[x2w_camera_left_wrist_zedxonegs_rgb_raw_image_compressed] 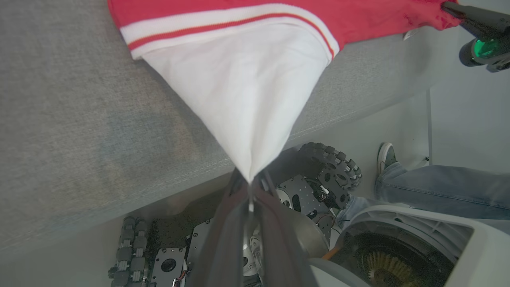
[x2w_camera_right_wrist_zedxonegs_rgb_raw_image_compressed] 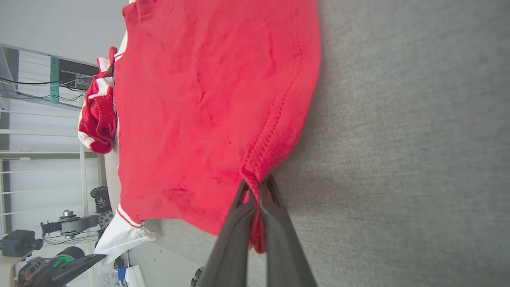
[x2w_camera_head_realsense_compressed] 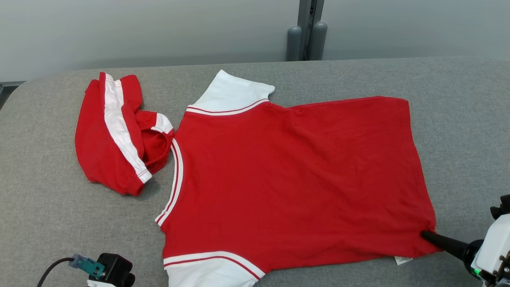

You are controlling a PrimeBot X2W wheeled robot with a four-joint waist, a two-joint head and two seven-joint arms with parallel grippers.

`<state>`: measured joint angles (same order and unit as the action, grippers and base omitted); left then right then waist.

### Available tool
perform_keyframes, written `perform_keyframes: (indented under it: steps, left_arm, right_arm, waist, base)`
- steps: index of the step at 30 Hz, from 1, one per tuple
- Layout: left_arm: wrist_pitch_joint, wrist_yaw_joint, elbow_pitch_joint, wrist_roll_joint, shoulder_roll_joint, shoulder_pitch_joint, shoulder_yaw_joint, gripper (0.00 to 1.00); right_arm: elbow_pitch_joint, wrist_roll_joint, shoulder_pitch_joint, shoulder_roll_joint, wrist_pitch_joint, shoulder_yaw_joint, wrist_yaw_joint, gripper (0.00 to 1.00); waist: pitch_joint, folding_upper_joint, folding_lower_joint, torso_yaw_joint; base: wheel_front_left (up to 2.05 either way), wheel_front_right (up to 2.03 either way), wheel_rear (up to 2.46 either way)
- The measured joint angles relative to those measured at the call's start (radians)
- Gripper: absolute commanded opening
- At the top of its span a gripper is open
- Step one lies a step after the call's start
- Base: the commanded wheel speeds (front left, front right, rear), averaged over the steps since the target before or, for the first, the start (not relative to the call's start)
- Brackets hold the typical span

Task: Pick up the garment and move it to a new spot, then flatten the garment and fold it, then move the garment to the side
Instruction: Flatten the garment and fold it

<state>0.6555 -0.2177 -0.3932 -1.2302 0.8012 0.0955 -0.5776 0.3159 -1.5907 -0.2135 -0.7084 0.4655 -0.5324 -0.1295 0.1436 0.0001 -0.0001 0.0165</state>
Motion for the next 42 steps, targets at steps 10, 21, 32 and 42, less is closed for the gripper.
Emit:
perform_keyframes:
  steps: [10,21,32,42]
  left_arm:
    - [-0.02,0.019,0.014,0.005,-0.026,-0.009,-0.004,0.0]
    - [-0.022,0.083,0.051,-0.036,-0.061,-0.168,0.076,0.0]
    - [-0.024,0.138,0.194,-0.051,-0.113,-0.375,0.129,0.0]
    - [-0.022,0.16,0.36,-0.009,-0.176,-0.545,0.113,0.0]
  right_arm:
    - [-0.03,0.003,0.02,0.004,-0.018,0.013,0.0,0.0]
    - [-0.091,-0.004,-0.014,-0.014,-0.033,0.069,0.0,0.0]
    - [-0.035,-0.03,-0.139,0.028,0.046,0.075,0.0,0.0]
    - [0.019,-0.091,-0.233,0.068,0.121,0.11,0.0,0.0]
  waist:
    - [0.008,0.0,0.0,-0.006]
    - [0.041,0.0,0.0,-0.005]
    - [0.123,0.0,0.0,-0.028]
    - [0.192,0.0,0.0001,-0.034]
  base:
    - [0.0,0.0,0.0]
    - [0.0,0.0,0.0]
    - [0.0,0.0,0.0]
    - [0.0,0.0,0.0]
